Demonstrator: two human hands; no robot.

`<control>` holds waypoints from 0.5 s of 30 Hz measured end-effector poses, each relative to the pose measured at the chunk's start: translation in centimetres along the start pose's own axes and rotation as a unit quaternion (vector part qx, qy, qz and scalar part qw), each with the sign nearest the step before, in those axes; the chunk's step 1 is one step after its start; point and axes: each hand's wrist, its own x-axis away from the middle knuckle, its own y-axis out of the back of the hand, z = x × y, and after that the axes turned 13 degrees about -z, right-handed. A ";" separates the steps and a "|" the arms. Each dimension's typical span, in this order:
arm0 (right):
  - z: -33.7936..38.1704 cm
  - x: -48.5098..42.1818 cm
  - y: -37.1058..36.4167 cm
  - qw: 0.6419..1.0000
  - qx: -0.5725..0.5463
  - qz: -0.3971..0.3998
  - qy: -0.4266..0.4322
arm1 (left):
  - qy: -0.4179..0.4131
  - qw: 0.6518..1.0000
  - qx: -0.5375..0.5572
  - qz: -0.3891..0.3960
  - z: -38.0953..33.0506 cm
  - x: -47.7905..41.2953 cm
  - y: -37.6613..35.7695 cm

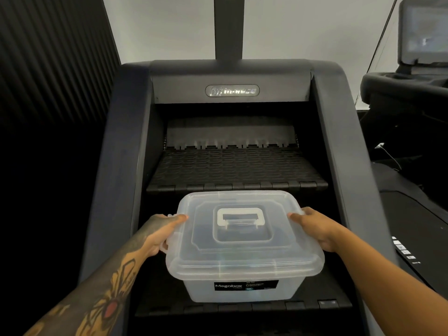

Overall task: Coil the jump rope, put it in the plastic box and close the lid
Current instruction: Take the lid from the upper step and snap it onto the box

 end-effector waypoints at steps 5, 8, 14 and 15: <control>0.2 0.6 -0.1 1.000 0.001 -0.012 0.000 | -0.006 0.999 -0.029 -0.018 -0.6 0.8 -0.5; 0.2 0.8 -0.1 1.000 0.002 -0.013 0.001 | -0.018 0.998 -0.065 -0.018 -1.0 0.9 -0.7; 0.3 1.2 0.0 1.000 0.002 -0.017 -0.001 | -0.034 0.992 -0.107 -0.052 -1.4 1.5 -1.2; 0.3 1.2 0.0 1.000 0.001 -0.016 -0.002 | -0.040 0.991 -0.115 -0.064 -1.5 1.6 -1.5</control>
